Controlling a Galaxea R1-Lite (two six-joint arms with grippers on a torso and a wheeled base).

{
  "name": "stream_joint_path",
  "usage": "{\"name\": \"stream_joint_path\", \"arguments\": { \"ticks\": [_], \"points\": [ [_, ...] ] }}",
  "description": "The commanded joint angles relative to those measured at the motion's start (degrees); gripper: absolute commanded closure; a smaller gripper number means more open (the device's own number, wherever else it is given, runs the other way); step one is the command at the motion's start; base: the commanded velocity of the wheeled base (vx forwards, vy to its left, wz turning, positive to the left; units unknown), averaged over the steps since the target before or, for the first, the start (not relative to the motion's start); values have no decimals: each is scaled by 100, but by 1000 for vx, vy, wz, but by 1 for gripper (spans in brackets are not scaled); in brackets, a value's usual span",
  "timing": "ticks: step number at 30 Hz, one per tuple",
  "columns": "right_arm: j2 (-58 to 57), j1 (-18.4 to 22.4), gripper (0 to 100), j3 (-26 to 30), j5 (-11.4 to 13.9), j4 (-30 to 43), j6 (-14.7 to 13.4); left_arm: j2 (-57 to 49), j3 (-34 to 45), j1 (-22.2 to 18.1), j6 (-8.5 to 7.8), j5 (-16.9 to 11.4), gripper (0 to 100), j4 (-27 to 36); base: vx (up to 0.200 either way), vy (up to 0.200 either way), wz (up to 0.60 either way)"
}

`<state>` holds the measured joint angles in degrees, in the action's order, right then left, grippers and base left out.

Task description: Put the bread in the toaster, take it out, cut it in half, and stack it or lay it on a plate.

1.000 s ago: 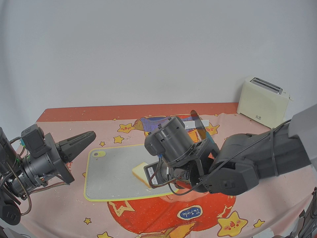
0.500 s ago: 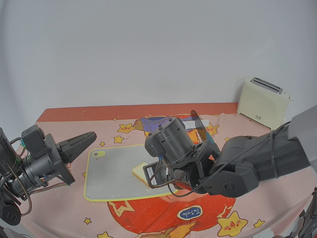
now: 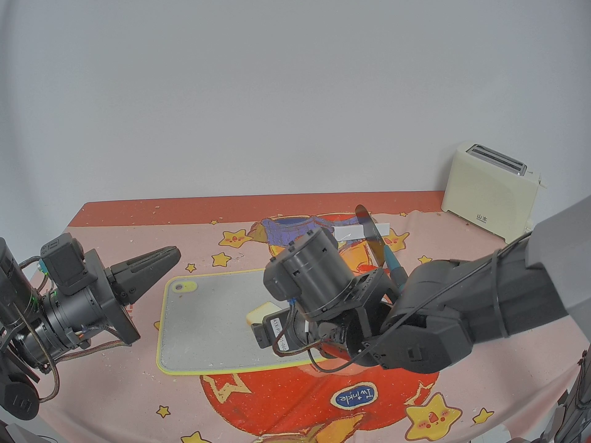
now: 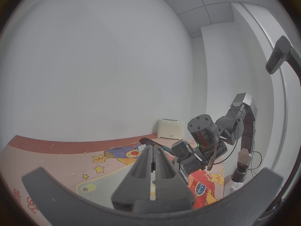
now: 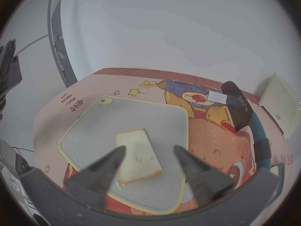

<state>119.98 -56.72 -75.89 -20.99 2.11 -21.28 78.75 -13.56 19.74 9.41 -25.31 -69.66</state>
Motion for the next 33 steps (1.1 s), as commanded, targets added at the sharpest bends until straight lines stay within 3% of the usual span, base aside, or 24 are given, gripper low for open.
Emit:
{"name": "stream_joint_path", "arguments": {
  "ticks": [1, 14, 23, 28, 33],
  "points": [
    [96, -14, 0, -5, -1, 0, -7, 9, 2, 4, 8, 0, 100, -4, 0, 0, 0],
    [-528, 12, 0, 531, 7, 0, -25, 17, 11, 4, -1, 0, 100, 5, 0, 0, 0],
    [-265, 65, 0, 48, 43, -9, -51, 17, 46, 74, -1, 0, 100, 5, 0, 0, 0],
    [-71, 109, 0, -207, 69, 97, -614, 17, 46, 74, -1, 0, 100, 5, 0, 0, 0],
    [113, 214, 0, -155, 16, 97, -631, 17, 55, 83, -1, 0, 100, 5, 0, 0, 0]
  ]
}}
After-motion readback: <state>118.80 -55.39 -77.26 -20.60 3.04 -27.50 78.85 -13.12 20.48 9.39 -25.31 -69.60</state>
